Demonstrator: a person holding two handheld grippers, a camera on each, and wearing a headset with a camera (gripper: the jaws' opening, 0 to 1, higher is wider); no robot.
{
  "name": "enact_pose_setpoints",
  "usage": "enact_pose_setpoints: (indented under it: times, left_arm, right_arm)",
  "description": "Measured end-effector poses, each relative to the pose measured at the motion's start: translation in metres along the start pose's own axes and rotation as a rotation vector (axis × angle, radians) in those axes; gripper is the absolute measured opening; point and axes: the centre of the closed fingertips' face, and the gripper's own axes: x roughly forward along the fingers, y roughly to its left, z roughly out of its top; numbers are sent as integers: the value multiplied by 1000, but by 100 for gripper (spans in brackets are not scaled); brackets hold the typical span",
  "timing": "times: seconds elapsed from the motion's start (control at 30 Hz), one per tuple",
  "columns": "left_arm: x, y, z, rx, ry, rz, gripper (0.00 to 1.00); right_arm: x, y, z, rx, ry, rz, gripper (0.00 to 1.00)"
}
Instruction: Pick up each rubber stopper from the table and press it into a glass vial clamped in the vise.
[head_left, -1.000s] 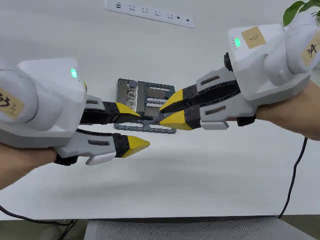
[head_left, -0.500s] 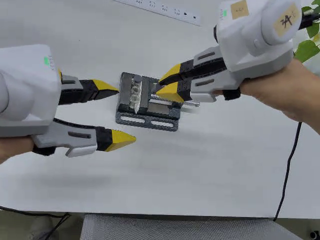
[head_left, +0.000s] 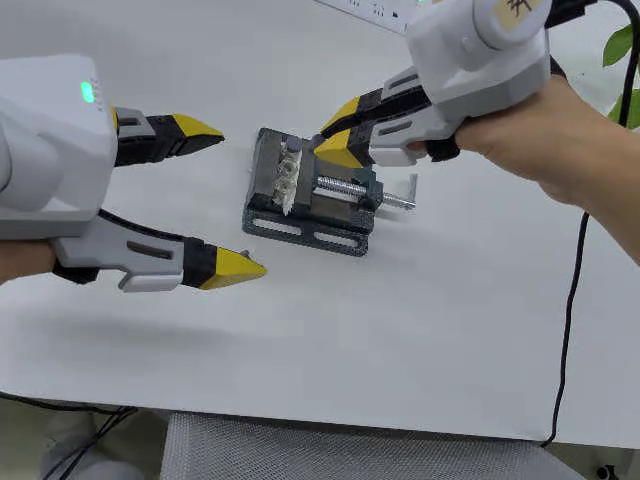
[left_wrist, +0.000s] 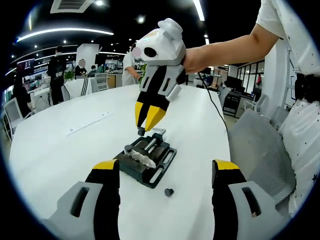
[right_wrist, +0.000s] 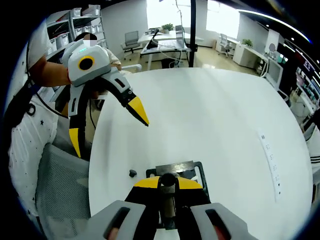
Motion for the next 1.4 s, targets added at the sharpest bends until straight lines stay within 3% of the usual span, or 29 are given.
enact_pose_setpoints:
  times: [0.33,0.53,1.0,1.4]
  left_arm:
    - [-2,6,-1,-20,-43,0,81]
    - [-3,9,-4,-32,-54,2,82]
    - [-2,10,-4,-43,-74,-4,83]
    - [-2,9,-10,-37,-61,-13,84]
  right_arm:
    - [30,-7,-12,-28,93,15,5]
    - [35,-8,-19,-43,132,11,5]
    - [44,-12,-26,-48,171,29,5]
    - [48,-10,-26,-99,218,34,5]
